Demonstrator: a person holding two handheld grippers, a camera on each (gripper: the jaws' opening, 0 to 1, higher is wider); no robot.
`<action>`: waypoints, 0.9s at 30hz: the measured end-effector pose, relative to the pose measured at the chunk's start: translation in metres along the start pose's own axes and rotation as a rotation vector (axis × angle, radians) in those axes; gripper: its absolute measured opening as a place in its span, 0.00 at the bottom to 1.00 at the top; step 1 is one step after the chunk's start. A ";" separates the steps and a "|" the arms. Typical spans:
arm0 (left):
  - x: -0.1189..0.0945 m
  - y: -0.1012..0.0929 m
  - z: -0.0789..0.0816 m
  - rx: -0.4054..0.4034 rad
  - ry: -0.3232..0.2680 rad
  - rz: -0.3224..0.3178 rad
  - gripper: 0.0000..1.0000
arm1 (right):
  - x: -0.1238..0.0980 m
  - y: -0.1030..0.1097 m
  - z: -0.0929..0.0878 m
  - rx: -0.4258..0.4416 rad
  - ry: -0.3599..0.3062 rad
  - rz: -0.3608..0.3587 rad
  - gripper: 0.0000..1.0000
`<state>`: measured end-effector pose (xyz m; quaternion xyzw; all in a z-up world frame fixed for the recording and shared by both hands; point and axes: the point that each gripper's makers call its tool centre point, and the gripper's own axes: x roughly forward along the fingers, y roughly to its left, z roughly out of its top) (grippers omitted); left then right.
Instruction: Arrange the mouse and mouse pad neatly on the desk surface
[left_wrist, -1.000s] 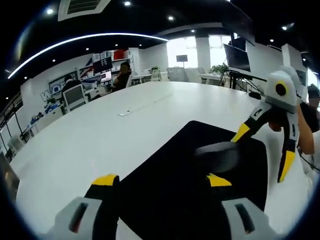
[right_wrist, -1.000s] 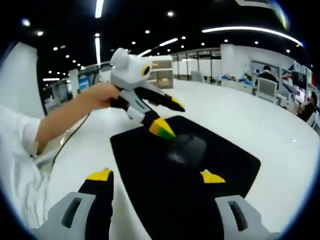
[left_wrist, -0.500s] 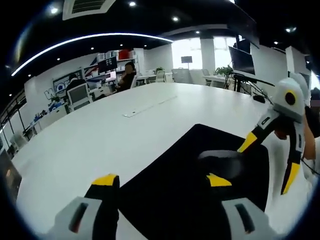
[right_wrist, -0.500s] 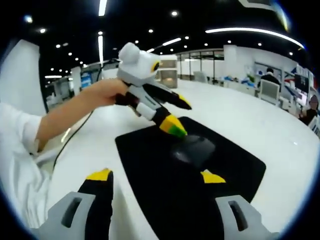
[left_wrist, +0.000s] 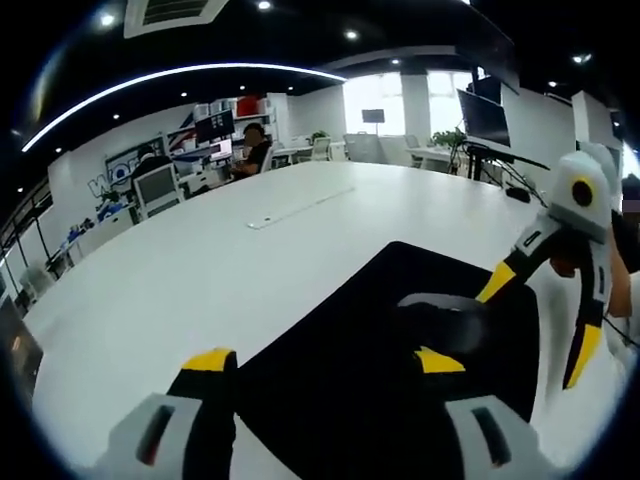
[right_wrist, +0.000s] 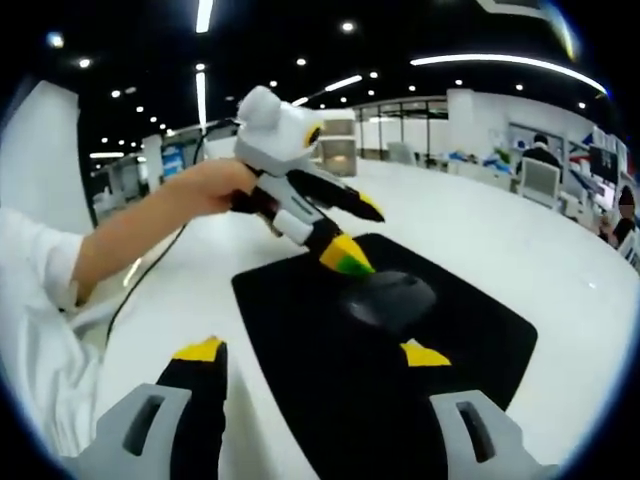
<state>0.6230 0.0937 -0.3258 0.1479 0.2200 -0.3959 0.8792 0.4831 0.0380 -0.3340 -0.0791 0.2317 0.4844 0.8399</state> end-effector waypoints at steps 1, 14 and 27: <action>0.000 0.000 -0.001 0.000 0.002 0.000 0.70 | 0.000 0.000 0.000 0.001 -0.002 0.000 0.65; -0.038 0.011 0.032 -0.004 -0.104 0.028 0.69 | -0.031 -0.004 0.028 -0.028 -0.069 -0.050 0.64; -0.123 -0.006 0.073 0.036 -0.246 0.015 0.66 | -0.093 -0.003 0.082 -0.065 -0.232 -0.140 0.63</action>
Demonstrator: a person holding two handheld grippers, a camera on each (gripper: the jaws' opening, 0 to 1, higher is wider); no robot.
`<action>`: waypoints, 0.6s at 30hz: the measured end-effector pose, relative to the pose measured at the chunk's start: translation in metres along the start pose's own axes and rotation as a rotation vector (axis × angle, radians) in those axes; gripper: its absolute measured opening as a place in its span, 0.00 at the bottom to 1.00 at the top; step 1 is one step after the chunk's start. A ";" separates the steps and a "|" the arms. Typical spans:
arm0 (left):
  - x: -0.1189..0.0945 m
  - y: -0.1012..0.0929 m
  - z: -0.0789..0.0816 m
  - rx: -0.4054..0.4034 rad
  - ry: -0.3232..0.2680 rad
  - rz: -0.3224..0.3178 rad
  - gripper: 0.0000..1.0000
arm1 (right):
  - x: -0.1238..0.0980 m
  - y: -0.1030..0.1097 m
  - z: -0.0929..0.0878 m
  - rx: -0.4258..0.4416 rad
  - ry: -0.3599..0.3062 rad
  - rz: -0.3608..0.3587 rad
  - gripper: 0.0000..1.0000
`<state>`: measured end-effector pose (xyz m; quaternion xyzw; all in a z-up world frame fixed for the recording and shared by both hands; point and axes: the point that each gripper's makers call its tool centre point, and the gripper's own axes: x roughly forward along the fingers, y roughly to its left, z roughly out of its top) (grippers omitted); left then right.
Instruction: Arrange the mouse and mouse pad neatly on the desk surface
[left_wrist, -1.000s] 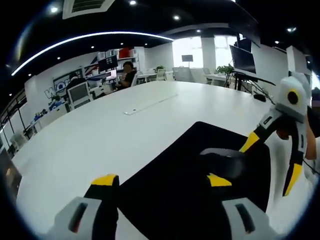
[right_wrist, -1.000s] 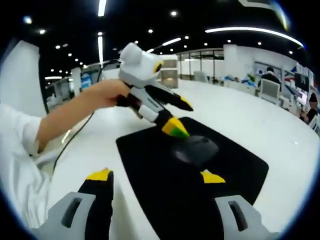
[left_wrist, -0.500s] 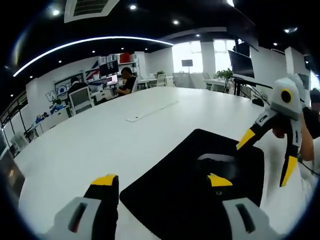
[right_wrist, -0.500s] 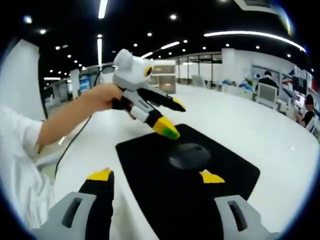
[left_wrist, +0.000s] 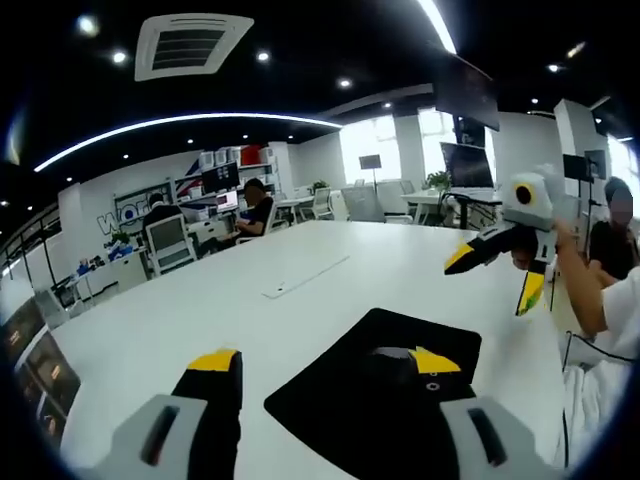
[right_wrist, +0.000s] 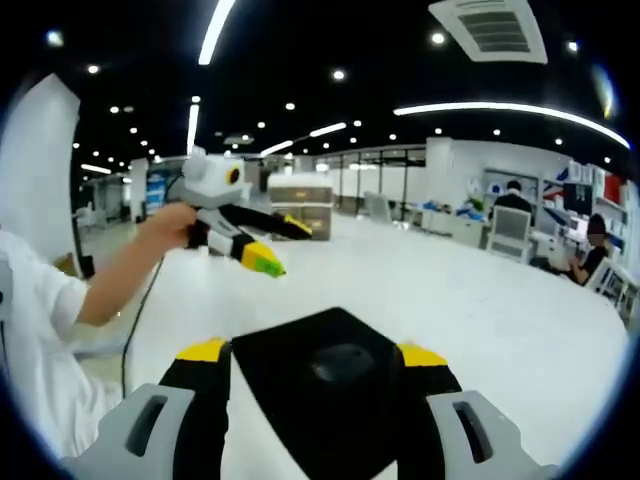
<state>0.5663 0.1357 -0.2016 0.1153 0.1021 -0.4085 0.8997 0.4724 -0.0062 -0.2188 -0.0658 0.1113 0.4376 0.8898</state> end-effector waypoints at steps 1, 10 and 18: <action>-0.004 -0.001 0.004 0.000 -0.012 -0.001 0.66 | -0.003 0.000 0.003 -0.004 -0.009 -0.006 0.63; -0.053 -0.020 0.033 0.021 -0.118 0.000 0.66 | -0.046 -0.007 0.038 -0.040 -0.111 -0.084 0.62; -0.091 -0.028 0.044 0.034 -0.191 0.021 0.65 | -0.069 -0.005 0.052 -0.059 -0.171 -0.126 0.61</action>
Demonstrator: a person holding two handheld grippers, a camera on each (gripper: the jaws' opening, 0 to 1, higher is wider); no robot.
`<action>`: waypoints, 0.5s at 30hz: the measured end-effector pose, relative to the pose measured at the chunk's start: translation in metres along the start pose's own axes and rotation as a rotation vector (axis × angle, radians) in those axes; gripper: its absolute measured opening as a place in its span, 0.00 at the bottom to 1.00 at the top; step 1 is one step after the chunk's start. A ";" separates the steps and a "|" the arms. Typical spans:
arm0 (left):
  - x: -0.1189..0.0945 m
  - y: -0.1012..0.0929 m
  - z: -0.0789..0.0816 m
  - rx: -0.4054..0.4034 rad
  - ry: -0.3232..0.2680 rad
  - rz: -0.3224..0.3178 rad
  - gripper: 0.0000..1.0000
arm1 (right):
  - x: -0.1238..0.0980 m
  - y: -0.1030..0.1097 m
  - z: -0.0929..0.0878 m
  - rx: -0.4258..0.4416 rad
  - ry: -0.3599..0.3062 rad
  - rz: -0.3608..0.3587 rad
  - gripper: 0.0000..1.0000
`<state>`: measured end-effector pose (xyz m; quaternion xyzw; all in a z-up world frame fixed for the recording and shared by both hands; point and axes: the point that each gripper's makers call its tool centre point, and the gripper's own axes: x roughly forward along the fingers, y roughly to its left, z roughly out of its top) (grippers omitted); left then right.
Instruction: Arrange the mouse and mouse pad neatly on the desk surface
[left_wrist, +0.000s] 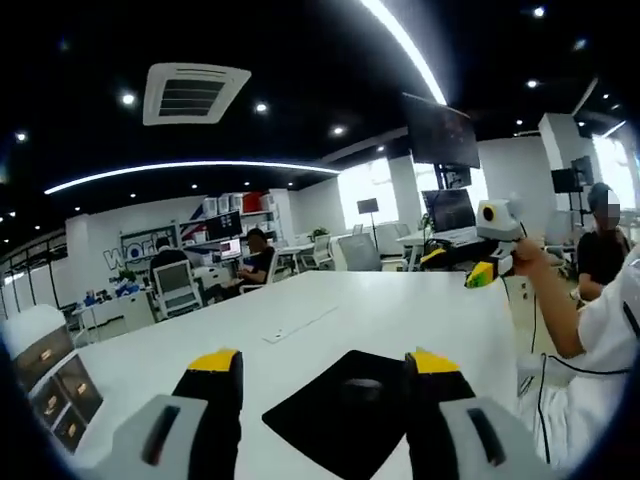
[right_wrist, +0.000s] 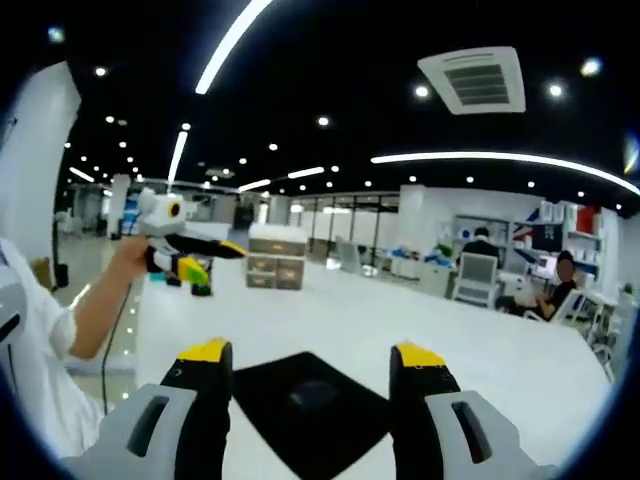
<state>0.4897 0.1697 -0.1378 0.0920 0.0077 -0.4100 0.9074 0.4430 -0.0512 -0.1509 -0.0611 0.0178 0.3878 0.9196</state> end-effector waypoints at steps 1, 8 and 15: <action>-0.003 -0.001 0.000 -0.002 -0.005 0.000 0.65 | -0.001 0.001 0.001 -0.006 -0.003 -0.002 0.61; -0.023 -0.006 -0.001 -0.036 -0.039 0.002 0.65 | -0.009 0.000 -0.001 -0.012 -0.003 -0.024 0.61; -0.039 -0.006 -0.008 -0.070 -0.054 0.017 0.64 | -0.023 -0.009 -0.006 0.013 -0.020 -0.057 0.61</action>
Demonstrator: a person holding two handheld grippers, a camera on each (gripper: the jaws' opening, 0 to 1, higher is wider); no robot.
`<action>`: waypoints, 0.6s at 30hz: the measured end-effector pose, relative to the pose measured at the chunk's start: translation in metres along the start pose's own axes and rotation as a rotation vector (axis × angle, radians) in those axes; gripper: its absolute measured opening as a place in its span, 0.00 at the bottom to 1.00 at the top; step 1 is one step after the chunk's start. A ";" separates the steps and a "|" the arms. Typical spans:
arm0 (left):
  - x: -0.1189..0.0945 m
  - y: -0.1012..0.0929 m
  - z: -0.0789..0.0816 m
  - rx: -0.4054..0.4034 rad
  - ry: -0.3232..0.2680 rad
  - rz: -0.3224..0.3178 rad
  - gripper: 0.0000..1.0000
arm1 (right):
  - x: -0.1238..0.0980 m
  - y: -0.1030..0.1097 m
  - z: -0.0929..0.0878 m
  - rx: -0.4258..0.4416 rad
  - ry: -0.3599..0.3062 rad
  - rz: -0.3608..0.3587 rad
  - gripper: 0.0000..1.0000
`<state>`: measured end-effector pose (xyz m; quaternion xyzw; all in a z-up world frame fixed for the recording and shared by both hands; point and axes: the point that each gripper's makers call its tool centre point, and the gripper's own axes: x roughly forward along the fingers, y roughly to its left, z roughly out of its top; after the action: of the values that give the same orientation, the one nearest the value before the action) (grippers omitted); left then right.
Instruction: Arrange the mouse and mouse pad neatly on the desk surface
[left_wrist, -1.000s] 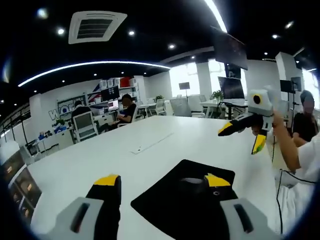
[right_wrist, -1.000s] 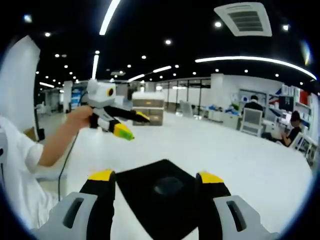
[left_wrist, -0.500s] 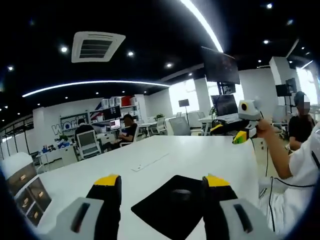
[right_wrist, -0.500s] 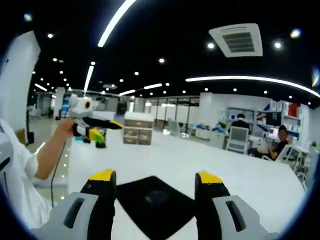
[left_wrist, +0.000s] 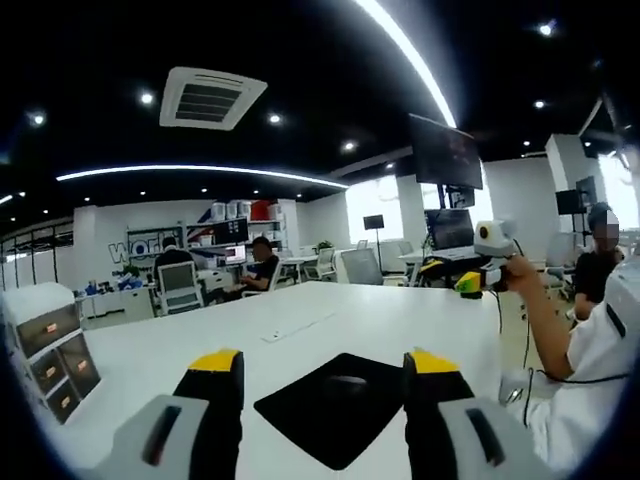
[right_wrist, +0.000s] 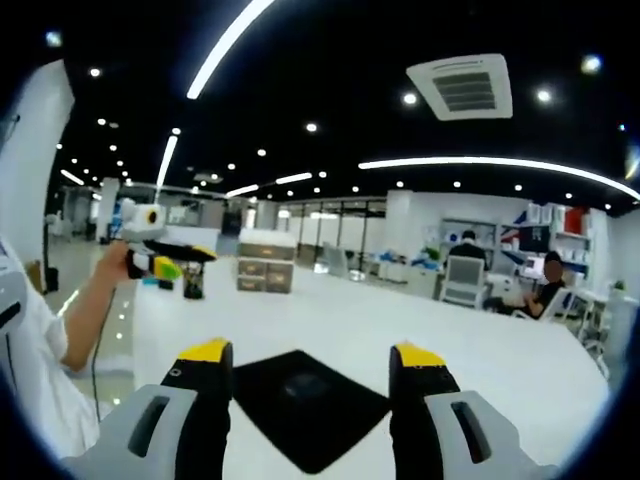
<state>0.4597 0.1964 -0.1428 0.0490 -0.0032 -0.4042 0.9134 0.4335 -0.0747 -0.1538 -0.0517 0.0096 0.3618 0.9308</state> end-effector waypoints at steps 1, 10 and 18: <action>-0.001 -0.001 -0.001 -0.004 0.000 -0.001 0.64 | -0.002 -0.001 -0.002 0.002 0.002 -0.002 0.61; -0.013 -0.004 -0.010 -0.019 -0.001 0.007 0.64 | -0.017 -0.008 -0.007 0.000 0.002 -0.040 0.60; -0.015 -0.010 -0.010 -0.014 0.005 0.012 0.64 | -0.020 -0.003 -0.001 -0.016 -0.009 -0.035 0.60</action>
<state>0.4424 0.2014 -0.1537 0.0435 0.0015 -0.3987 0.9160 0.4208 -0.0907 -0.1530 -0.0576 0.0017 0.3457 0.9366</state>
